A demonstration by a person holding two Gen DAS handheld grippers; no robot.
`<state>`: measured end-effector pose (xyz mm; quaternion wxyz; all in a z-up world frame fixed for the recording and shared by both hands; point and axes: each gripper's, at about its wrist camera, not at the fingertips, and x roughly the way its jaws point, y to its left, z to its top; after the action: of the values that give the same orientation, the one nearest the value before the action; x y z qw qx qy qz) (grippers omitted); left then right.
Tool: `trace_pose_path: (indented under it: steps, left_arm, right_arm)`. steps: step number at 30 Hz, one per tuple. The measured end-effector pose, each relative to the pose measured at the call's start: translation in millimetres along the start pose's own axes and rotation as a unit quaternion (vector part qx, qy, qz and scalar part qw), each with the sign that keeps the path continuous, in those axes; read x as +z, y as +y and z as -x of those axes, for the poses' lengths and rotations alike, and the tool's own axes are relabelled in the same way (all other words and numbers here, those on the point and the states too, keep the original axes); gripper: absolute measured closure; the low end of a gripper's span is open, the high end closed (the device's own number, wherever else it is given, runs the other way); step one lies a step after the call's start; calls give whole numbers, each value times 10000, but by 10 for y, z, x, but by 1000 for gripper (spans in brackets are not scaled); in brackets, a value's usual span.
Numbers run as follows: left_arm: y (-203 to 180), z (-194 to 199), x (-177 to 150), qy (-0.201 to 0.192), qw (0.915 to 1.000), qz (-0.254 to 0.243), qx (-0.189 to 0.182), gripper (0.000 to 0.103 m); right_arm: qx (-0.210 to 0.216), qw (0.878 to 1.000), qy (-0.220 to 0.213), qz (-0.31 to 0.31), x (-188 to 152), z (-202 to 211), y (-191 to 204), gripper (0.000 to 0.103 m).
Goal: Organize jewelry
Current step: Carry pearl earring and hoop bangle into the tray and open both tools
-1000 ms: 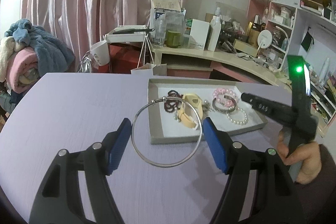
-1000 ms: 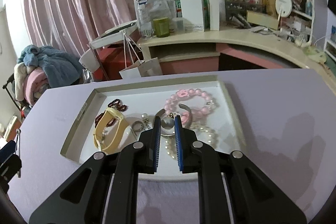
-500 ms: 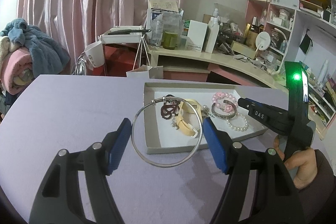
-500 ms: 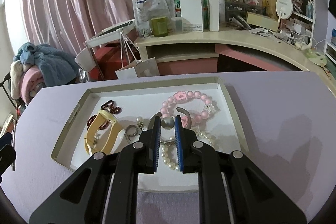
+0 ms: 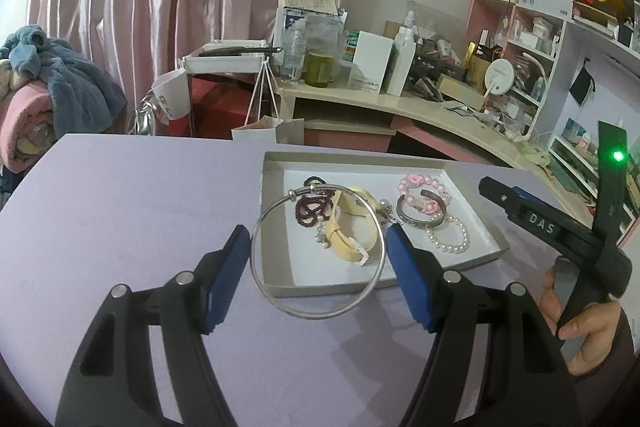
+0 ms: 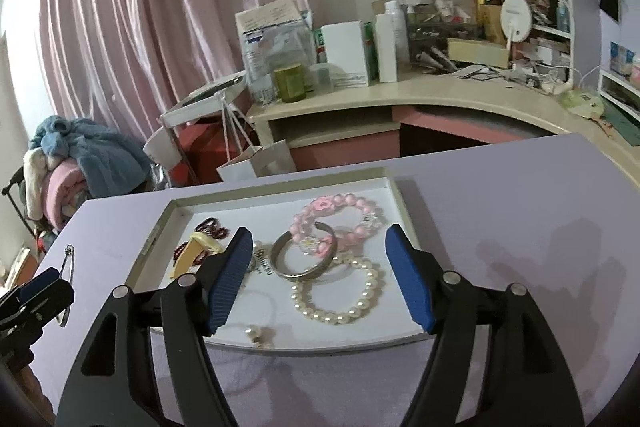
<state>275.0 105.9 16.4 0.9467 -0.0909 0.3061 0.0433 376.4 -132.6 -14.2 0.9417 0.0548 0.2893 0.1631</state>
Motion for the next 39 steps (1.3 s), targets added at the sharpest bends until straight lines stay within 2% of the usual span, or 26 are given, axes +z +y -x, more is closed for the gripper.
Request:
trace_pose_path:
  steps: [12, 14, 16, 39]
  left_arm:
    - [-317, -482, 187, 123, 9997, -130, -152, 33]
    - [-323, -588, 200, 193, 9996, -117, -160, 33]
    - [-351, -689, 212, 248, 9995, -124, -149, 33]
    - [-415, -1189, 229, 577, 9981, -34, -212, 33]
  right_arm:
    - [-58, 9987, -438, 266, 10, 193, -26, 32]
    - [-94, 9979, -565, 312, 20, 243, -29, 28]
    - [-120, 9974, -622, 341, 29, 262, -33, 28]
    - [-119, 9984, -332, 450, -57, 126, 0, 27]
